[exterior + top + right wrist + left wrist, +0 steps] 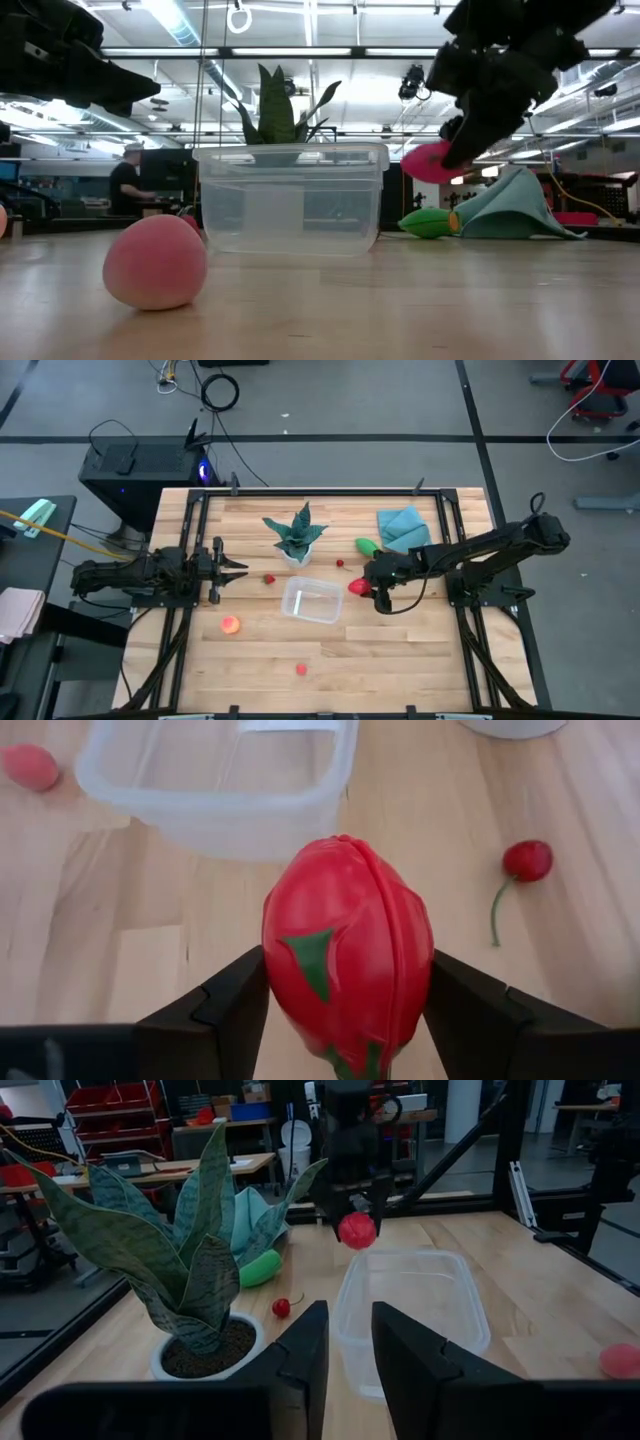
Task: Pick and placing Produce into tupperware
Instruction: Put the dragonfruit into the transparent container
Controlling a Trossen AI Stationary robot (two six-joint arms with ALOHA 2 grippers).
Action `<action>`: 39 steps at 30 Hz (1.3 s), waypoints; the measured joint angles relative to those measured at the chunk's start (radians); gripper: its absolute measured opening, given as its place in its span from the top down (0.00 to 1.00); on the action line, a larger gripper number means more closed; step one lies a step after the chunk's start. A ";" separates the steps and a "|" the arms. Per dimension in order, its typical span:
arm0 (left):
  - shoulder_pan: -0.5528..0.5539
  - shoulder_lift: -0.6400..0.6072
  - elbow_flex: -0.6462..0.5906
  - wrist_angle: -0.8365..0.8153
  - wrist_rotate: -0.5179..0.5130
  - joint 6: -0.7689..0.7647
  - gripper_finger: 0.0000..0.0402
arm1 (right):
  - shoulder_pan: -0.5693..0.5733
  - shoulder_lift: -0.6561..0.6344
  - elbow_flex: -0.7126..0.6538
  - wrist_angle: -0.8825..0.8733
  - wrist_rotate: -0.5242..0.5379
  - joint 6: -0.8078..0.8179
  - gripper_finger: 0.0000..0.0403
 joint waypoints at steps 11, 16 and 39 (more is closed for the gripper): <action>0.000 0.000 0.000 0.001 0.000 0.000 0.79 | 0.000 0.005 0.179 -0.090 -0.020 -0.090 0.40; 0.000 0.000 0.000 0.001 0.000 0.000 0.78 | 0.000 0.053 0.250 -0.083 -0.049 -0.127 0.40; 0.000 0.000 0.000 0.001 0.000 0.000 0.80 | 0.006 0.376 0.411 -0.023 -0.129 -0.237 0.40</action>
